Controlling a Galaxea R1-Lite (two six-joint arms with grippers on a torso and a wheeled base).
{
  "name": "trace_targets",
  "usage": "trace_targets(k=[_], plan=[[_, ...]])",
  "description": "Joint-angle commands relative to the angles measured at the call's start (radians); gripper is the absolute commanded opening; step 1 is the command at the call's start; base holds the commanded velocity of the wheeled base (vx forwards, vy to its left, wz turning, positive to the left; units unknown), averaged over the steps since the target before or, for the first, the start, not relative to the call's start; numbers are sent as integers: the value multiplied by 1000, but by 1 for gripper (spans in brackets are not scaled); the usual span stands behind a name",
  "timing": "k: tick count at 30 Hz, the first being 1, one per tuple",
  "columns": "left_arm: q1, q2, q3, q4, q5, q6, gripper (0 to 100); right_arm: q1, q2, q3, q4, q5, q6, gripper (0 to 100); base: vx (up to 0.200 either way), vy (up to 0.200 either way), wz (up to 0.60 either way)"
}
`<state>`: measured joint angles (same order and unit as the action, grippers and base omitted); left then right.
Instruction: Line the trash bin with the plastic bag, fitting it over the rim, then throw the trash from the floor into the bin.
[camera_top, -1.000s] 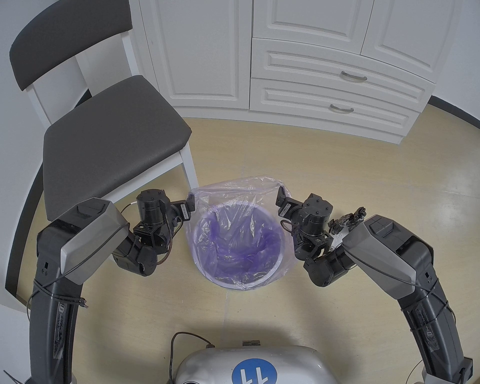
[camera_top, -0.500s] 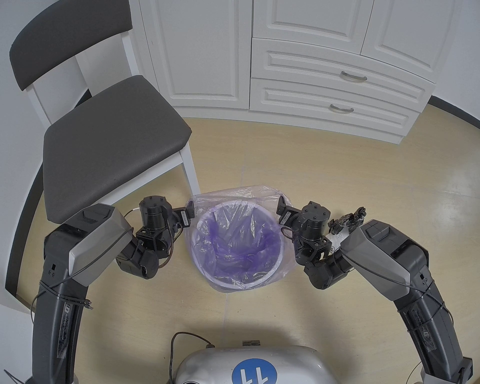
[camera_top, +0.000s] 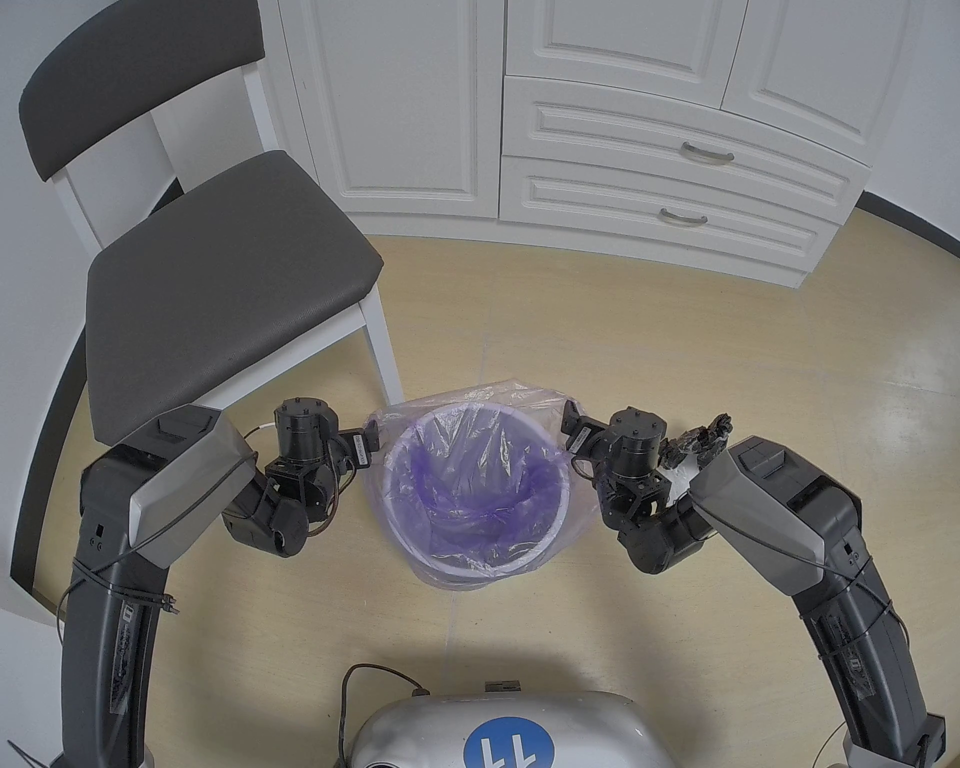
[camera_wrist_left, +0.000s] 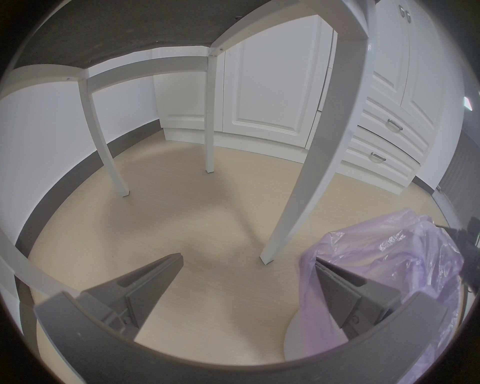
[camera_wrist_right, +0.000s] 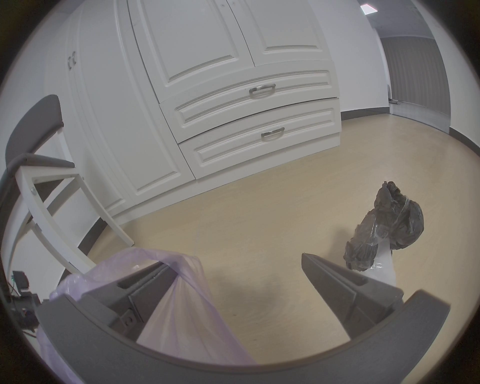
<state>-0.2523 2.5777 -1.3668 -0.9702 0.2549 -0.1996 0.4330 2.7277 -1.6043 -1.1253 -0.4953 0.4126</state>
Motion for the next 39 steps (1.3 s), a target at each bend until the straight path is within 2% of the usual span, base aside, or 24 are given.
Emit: trace_targets(k=[1, 6, 10, 12, 13, 19, 24, 39], plan=[[1, -54, 49, 4, -2, 5, 100, -3, -62, 26, -1, 4, 9, 100, 0, 0, 0], [1, -166, 169, 31, -26, 22, 100, -5, -177, 142, 1, 44, 6, 100, 0, 0, 0], [7, -257, 284, 71, -103, 68, 100, -3, -282, 285, 65, 64, -49, 100, 0, 0, 0], [7, -261, 290, 71, -106, 71, 100, -3, -289, 291, 71, 64, -52, 100, 0, 0, 0], [15, -280, 328, 71, -138, 106, 100, 1, -324, 336, 107, 64, -66, 100, 0, 0, 0], [18, -284, 353, 73, -154, 120, 100, 9, -352, 408, 203, 83, -70, 100, 0, 0, 0], [22, -278, 376, 107, -215, 129, 100, -10, -319, 415, 272, 118, -83, 100, 0, 0, 0], [13, -136, 347, 111, -223, 134, 100, -26, -238, 389, 274, 135, -86, 100, 0, 0, 0]])
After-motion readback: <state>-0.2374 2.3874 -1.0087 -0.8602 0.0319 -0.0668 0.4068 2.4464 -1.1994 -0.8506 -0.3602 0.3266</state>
